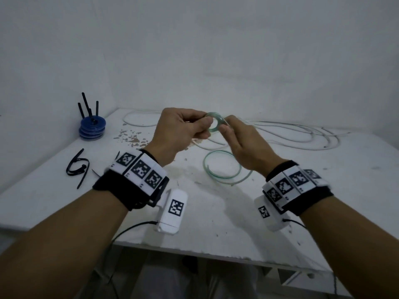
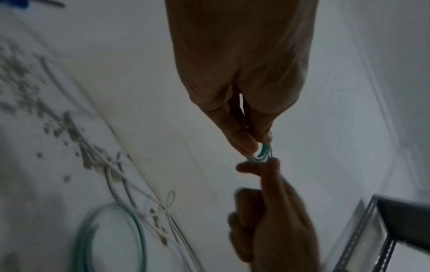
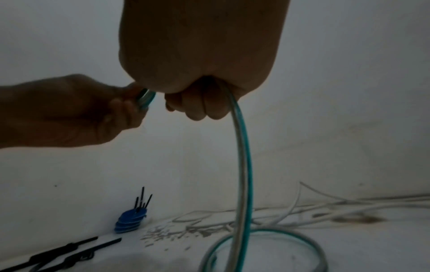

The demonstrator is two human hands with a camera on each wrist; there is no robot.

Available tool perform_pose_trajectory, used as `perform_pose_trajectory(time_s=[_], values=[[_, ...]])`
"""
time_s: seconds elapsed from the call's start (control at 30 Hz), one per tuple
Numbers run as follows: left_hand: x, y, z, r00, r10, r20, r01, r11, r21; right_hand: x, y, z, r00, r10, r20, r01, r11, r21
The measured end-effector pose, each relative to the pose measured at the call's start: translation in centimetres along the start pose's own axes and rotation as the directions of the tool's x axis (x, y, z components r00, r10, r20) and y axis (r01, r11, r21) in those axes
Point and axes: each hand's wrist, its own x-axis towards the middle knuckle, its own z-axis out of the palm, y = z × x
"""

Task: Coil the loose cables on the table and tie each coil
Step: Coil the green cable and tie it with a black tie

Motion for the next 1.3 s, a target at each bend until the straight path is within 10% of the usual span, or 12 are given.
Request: perform_pose_trajectory(time_s=[0.23, 0.4, 0.53, 0.77, 0.87, 1.03, 1.3], values=[[-0.9, -1.6, 1.6, 0.996, -0.091, 0.003, 0.086, 0.925, -0.371, 0.1, -2.6, 3.8, 0.961, 0.163, -0.222, -0.104, 0.961, 0.257], [-0.5, -1.4, -1.7, 0.998, -0.046, 0.039, 0.04, 0.988, 0.147, 0.3, -2.0, 2.3, 1.0, -0.001, -0.022, 0.0, 0.999, -0.051], [-0.3, -0.4, -3.2, 0.968, -0.046, 0.248, -0.014, 0.972, 0.234, 1.7, -2.1, -0.2, 0.978, -0.075, 0.193, 0.106, 0.983, -0.152], [-0.7, -1.1, 0.7, 0.99, -0.038, 0.135, 0.097, 0.878, -0.468, 0.8, -4.3, 3.2, 0.913, 0.082, -0.399, 0.132, 0.867, 0.481], [-0.9, -1.3, 0.2, 0.982, -0.063, 0.177, 0.128, 0.913, -0.387, 0.3, -4.0, 3.4, 0.932, 0.088, -0.352, 0.1, 0.87, 0.482], [-0.1, -1.1, -3.0, 0.966, -0.039, 0.255, 0.019, 0.997, 0.079, 1.2, -1.9, 0.7, 0.995, -0.067, 0.078, 0.068, 0.998, -0.009], [-0.7, -2.0, -0.1, 0.99, -0.068, 0.12, 0.106, 0.931, -0.35, 0.9, -3.4, 2.4, 0.973, 0.044, -0.229, 0.028, 0.952, 0.304]])
